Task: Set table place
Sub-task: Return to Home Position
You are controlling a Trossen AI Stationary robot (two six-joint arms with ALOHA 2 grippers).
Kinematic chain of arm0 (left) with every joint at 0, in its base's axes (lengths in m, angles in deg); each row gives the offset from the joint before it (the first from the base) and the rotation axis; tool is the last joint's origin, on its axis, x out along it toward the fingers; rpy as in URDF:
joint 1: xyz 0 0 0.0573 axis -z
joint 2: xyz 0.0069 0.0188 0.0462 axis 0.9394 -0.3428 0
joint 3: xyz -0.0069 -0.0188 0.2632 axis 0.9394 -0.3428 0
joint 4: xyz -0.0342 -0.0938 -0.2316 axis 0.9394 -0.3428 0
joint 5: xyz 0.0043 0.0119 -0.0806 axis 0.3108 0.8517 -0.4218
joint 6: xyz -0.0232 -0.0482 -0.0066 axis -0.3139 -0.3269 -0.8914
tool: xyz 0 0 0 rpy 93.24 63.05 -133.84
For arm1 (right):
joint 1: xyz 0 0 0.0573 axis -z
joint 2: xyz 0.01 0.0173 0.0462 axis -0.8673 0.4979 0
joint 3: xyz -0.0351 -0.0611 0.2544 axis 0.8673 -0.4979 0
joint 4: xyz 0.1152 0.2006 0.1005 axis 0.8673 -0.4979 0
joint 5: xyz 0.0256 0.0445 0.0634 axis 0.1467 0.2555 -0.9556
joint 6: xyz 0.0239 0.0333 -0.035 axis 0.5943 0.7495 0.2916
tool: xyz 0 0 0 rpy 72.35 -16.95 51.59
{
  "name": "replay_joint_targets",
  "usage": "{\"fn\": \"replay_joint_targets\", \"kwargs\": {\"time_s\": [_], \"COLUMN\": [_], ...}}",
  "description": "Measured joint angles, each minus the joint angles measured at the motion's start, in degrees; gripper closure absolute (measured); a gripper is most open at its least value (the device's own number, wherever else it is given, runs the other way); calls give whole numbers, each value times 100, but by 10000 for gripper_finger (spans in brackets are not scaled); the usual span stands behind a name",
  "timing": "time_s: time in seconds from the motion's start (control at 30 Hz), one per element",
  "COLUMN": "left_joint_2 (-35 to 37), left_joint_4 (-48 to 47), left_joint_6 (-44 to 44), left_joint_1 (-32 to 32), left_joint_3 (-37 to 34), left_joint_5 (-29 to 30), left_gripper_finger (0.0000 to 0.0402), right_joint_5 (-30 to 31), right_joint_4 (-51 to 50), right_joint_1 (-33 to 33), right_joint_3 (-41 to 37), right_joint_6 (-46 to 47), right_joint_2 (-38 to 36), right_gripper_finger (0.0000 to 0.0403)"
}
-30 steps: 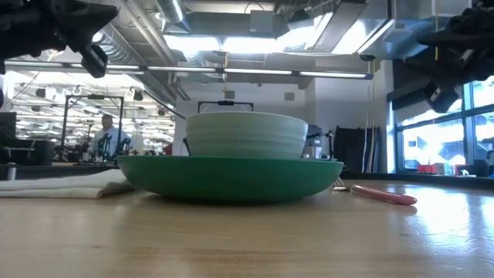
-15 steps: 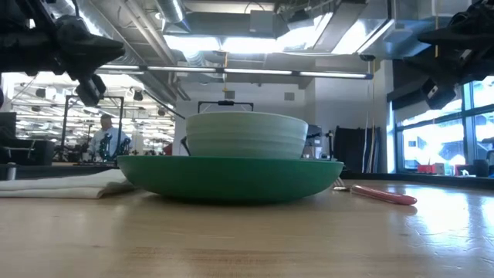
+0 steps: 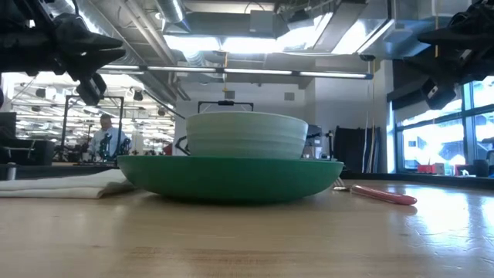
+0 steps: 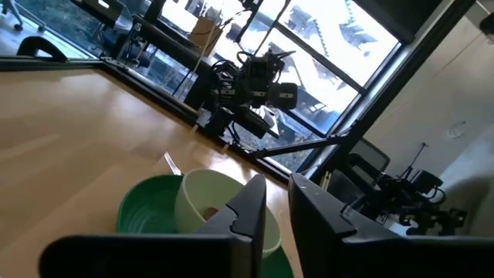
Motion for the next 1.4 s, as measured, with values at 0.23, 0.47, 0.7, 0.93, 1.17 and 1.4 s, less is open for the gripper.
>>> {"fn": "replay_joint_targets", "kwargs": {"time_s": [0.23,0.47,0.7,0.93,1.17,1.4], "left_joint_2": [0,0,0,0,0,0], "left_joint_4": [4,4,4,4,4,4], "left_joint_6": [2,2,4,4,4,4], "left_joint_1": [0,0,0,-1,0,0], "left_joint_3": [0,0,0,0,0,0], "left_joint_5": [0,0,0,0,0,0], "left_gripper_finger": [341,334,329,337,350,361], "right_joint_5": [2,4,4,4,2,2], "right_joint_4": [0,-2,-2,-2,-2,-2], "right_joint_1": [0,-1,-1,-2,-2,-2], "right_joint_3": [0,0,0,0,0,0], "right_joint_6": [-7,0,-7,0,-7,0], "right_joint_2": [0,0,0,0,0,0], "right_gripper_finger": [241,241,241,241,241,241]}}
